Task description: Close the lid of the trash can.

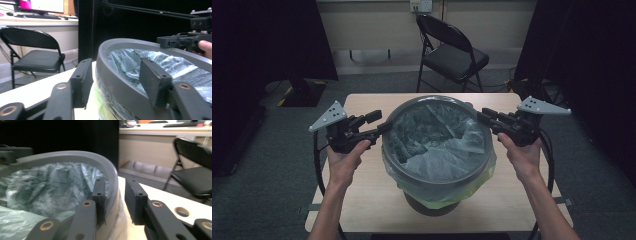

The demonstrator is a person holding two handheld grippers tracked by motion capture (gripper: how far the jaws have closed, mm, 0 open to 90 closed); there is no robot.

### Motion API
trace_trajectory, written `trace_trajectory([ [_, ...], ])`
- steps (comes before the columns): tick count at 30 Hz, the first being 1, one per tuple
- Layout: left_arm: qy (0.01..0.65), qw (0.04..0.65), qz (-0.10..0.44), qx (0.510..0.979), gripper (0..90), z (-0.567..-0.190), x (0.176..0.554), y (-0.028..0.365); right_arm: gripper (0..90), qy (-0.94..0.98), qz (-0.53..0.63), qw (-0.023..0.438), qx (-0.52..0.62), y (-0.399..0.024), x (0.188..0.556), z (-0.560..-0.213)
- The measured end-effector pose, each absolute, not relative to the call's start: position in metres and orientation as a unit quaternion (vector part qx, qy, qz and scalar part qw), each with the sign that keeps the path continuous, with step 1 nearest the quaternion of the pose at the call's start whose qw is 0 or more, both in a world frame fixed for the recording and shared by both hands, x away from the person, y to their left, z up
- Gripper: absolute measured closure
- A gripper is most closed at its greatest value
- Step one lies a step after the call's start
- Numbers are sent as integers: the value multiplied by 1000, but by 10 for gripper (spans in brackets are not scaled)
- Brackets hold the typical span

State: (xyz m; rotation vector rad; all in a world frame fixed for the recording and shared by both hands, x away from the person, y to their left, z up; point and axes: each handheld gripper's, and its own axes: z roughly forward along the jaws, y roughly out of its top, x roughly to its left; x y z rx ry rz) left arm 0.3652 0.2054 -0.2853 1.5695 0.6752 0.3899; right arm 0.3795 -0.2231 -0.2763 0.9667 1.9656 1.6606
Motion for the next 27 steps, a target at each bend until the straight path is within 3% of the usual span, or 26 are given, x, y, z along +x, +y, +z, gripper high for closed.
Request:
trace_trajectory([
  [6,278,625,170,710,523,-285,364,198,780,703,587,201,347,-221,378,-277],
  [17,285,628,143,710,500,-285,373,199,782,718,570,207,342,-218,381,-274],
  [27,312,634,148,692,322,-277,381,213,537,690,590,216,360,-234,389,-263],
])
